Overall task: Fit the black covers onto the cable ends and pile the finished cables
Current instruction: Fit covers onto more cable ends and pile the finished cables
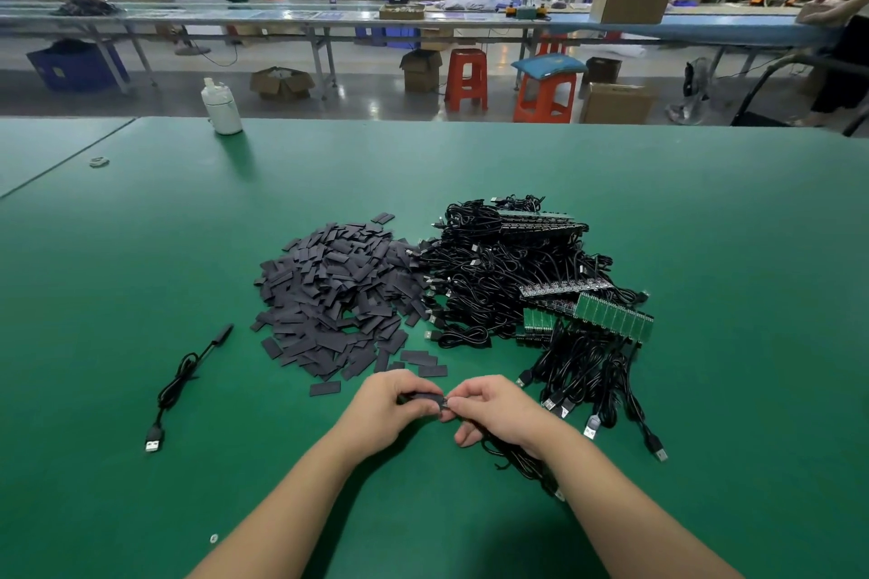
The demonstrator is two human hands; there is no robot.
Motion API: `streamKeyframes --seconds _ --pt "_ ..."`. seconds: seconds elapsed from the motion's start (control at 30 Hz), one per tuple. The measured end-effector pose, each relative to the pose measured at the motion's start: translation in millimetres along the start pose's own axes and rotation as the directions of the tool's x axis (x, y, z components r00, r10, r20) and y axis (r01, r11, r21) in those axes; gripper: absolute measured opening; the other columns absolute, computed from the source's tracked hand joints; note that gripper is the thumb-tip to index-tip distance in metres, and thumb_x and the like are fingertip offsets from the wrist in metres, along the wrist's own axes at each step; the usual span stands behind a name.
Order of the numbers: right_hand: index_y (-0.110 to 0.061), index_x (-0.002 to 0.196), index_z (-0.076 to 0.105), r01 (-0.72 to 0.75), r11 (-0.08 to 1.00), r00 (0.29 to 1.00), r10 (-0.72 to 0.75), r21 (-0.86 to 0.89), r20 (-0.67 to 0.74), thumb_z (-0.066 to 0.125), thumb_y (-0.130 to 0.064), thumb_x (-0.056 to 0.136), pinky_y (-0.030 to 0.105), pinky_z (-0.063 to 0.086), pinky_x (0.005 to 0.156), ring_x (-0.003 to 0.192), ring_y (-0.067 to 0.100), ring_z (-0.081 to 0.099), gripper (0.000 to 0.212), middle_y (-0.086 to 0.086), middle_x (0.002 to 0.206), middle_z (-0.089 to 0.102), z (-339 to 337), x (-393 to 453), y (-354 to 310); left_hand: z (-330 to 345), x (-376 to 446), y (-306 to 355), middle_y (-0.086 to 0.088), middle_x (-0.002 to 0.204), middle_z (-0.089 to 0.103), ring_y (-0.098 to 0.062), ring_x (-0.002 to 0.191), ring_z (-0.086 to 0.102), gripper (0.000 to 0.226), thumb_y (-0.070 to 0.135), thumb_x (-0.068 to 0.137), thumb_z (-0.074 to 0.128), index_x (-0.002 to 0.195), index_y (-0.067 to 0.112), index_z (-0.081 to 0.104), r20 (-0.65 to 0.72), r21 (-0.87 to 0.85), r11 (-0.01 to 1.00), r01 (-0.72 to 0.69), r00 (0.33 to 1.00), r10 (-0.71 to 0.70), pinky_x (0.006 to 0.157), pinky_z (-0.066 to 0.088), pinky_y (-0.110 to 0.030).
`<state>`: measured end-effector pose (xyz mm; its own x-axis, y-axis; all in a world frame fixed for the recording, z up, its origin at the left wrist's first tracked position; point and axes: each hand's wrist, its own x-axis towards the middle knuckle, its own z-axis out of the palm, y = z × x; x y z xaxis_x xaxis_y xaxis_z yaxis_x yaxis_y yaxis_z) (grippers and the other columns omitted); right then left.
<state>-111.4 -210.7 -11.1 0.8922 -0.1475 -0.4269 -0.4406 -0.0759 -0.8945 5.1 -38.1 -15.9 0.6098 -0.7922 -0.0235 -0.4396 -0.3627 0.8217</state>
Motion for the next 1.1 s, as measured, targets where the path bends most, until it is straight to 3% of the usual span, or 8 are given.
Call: streamKeyframes --seconds 0.2,0.37,0.6,0.9,1.1 --pt "-0.01 0.12 0.068 0.033 0.996 0.999 -0.035 -0.078 -0.033 0.055 -0.018 0.102 0.026 0.056 0.07 0.065 0.014 0.063 0.023 0.006 0.093 0.078 -5 -5 -4 1 -1 -1 0.013 0.084 0.07 0.002 0.081 0.062 0.016 0.024 0.082 0.079 0.093 0.036 0.077 -0.057 -0.049 0.999 -0.002 0.998 -0.001 0.074 0.043 -0.007" --pt "-0.023 0.111 0.073 0.059 0.971 0.996 -0.074 -0.231 -0.057 0.056 -0.025 0.101 0.017 0.047 0.058 0.054 0.006 0.052 0.02 -0.007 0.075 0.074 -5 -6 -4 4 -1 0 0.011 0.089 0.07 0.002 0.085 0.062 0.018 0.023 0.083 0.079 0.1 0.026 0.077 -0.042 -0.025 1.0 -0.008 0.999 0.007 0.078 0.044 -0.009" --pt "-0.023 0.103 0.074 0.073 0.934 0.995 -0.092 -0.349 -0.038 0.053 -0.03 0.102 0.013 0.047 0.059 0.056 0.003 0.054 0.022 -0.012 0.069 0.07 -5 -8 -6 7 -3 2 0.01 0.089 0.072 -0.002 0.085 0.064 0.018 0.023 0.082 0.079 0.099 0.027 0.078 -0.038 -0.038 0.999 -0.023 0.999 0.022 0.081 0.05 -0.018" --pt "-0.019 0.094 0.077 0.018 0.978 0.998 -0.03 -0.207 -0.053 0.061 -0.024 0.098 0.017 0.048 0.059 0.055 0.006 0.053 0.017 -0.007 0.064 0.068 -4 -6 -6 13 -7 0 0.014 0.081 0.072 -0.005 0.072 0.066 0.018 0.013 0.081 0.079 0.094 0.027 0.079 -0.071 -0.136 0.991 -0.015 0.997 0.005 0.07 0.051 -0.016" --pt "-0.013 0.09 0.075 0.019 0.985 0.999 -0.027 -0.171 -0.044 0.06 -0.016 0.097 0.02 0.051 0.063 0.058 0.008 0.055 0.017 -0.002 0.073 0.073 0 -5 -8 13 -5 1 0.014 0.085 0.07 -0.006 0.083 0.067 0.024 0.017 0.081 0.079 0.092 0.038 0.077 -0.036 -0.092 0.996 -0.018 0.999 0.015 0.078 0.056 -0.024"
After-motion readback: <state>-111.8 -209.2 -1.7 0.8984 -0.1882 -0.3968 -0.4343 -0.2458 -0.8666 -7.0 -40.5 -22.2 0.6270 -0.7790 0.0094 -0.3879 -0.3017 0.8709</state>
